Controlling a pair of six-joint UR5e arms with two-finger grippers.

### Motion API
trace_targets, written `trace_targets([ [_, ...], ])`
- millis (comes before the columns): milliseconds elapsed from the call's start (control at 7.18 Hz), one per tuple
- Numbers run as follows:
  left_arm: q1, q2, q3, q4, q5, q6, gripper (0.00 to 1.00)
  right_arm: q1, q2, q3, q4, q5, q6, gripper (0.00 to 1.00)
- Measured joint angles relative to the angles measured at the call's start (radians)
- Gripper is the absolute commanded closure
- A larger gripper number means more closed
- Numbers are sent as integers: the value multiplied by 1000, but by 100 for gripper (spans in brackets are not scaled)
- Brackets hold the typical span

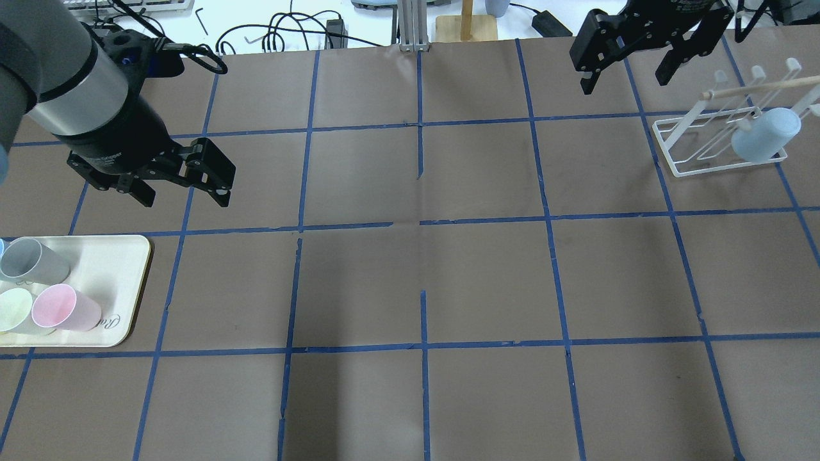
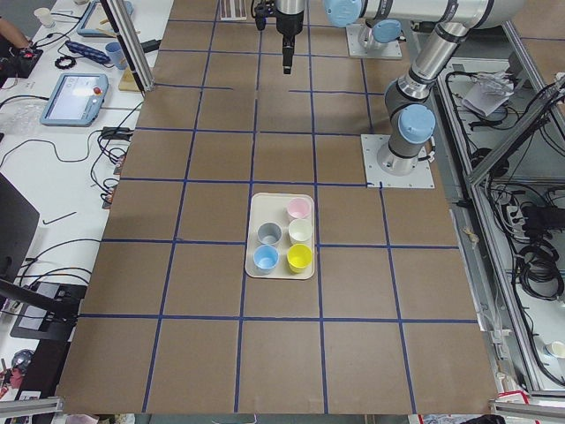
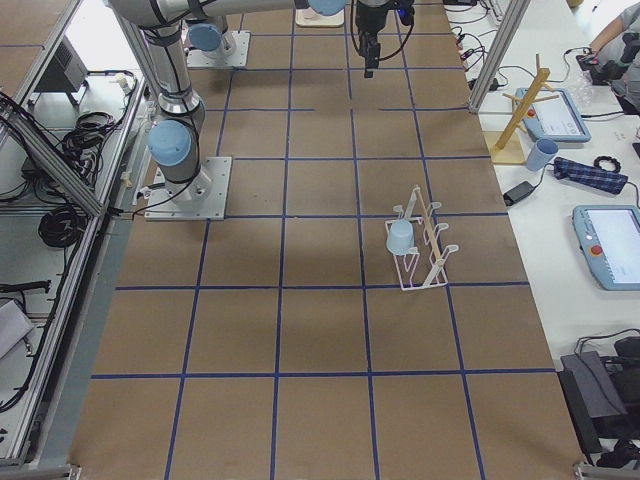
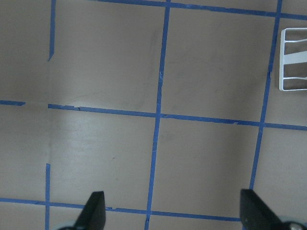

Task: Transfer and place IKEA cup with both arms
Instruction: 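Move the right gripper to the light blue cup on the wire rack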

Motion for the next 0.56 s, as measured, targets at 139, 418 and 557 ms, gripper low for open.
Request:
trace_targets([
  [139, 0, 0, 0, 0, 0, 0, 0, 0, -1, 0, -2, 1, 4, 0],
  [418, 0, 0, 0, 0, 0, 0, 0, 2, 0, 6, -3, -8, 51, 0],
  [557, 0, 0, 0, 0, 0, 0, 0, -14, 1, 16, -5, -28, 38, 0],
])
